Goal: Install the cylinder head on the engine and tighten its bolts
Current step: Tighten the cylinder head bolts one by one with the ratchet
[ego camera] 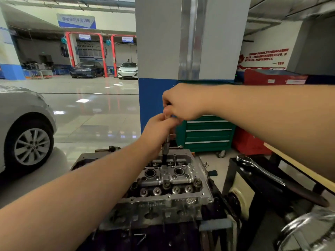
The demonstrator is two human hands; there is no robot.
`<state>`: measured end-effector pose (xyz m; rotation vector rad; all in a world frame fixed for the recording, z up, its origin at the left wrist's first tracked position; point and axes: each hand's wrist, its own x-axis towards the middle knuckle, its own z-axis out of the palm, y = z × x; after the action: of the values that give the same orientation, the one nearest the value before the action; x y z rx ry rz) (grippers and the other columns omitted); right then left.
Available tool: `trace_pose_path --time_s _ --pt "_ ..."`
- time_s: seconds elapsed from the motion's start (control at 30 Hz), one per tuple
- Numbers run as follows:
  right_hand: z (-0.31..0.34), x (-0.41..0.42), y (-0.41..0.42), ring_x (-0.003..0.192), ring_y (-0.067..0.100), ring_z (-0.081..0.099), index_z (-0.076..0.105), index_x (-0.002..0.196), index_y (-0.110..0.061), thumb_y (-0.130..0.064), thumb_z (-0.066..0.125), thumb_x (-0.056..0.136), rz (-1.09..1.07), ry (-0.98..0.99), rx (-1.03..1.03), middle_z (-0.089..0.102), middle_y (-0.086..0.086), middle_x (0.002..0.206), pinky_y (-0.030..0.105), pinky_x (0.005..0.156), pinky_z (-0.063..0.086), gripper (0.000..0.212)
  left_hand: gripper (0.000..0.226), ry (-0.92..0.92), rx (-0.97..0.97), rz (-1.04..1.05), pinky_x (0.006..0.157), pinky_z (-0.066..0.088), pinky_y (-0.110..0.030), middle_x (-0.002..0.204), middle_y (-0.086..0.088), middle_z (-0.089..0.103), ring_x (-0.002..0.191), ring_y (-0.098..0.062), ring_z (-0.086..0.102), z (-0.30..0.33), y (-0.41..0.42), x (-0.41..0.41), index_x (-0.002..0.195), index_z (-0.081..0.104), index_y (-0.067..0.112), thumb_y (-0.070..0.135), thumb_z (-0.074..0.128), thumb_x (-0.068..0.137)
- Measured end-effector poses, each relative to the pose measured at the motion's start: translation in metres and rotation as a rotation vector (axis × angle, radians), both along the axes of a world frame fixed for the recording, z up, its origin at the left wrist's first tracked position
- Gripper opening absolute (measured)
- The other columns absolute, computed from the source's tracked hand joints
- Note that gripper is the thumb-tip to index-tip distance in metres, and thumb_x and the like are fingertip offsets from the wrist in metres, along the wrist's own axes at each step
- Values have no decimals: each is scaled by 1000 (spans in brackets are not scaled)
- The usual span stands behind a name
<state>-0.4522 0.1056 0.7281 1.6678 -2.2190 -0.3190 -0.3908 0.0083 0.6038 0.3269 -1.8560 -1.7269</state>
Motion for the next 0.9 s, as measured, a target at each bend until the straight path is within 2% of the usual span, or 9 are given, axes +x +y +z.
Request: trace_pose_path --time_s 0.1,0.2,0.27,0.37,0.47,0.57,0.67,0.77,0.9 --pt "-11 10 -10 73 26 53 67 105 -31 -35 48 109 -40 128 -21 43 1 77 33 50 30 20 44 98 -12 296 60 39 -39 70 -7 58 64 -19 51 -15 12 0 101 64 -7 35 67 87" --pt "-13 11 -15 63 20 53 60 71 -17 -62 52 101 -95 -98 -240 52 2 69 31 50 31 54 36 72 -4 344 61 35 -38 73 -6 57 65 -18 47 -13 24 -4 99 61 0 36 54 98" --pt "-9 8 -11 73 20 60 66 80 -18 -66 52 99 -40 -163 -232 62 -1 77 32 56 39 54 27 62 9 364 56 33 -35 64 -3 52 59 -17 44 -8 24 -8 85 57 6 30 51 95" --pt "-4 3 4 90 18 57 67 112 -22 -50 52 103 42 -229 -152 61 -9 93 34 66 39 33 32 -71 -46 36 47 31 -31 44 0 40 38 -16 36 5 5 -6 62 45 18 21 53 93" --pt "-12 0 10 84 18 56 65 106 -17 -41 48 107 19 -248 -172 61 -3 91 34 67 37 29 37 -131 49 -331 50 30 -31 51 0 28 46 -18 26 10 -12 -1 59 36 22 24 58 88" --pt "-23 0 -4 68 15 50 56 83 -15 -42 49 106 -108 -158 -253 54 1 79 33 53 30 37 15 -75 -148 -4 60 47 -30 69 -10 57 61 -17 54 1 0 -4 84 60 9 19 62 94" --pt "-23 7 -16 60 16 46 43 67 -19 -57 55 101 -190 -101 -340 49 1 70 30 49 28 52 40 16 -27 328 65 46 -40 84 -15 68 71 -22 58 -17 24 -3 104 67 8 40 66 80" --pt "-23 12 -19 59 18 52 47 64 -21 -75 48 95 -193 -13 -367 55 -1 68 29 50 32 61 39 29 -29 334 70 50 -39 94 -12 71 79 -22 63 -19 42 -1 101 65 14 47 58 83" --pt "-36 -5 4 66 15 58 56 71 -25 -78 32 98 -81 -437 -620 61 -5 69 34 56 35 64 33 11 14 270 59 32 -39 63 -15 42 58 -22 39 -5 25 -6 73 49 10 40 61 81"
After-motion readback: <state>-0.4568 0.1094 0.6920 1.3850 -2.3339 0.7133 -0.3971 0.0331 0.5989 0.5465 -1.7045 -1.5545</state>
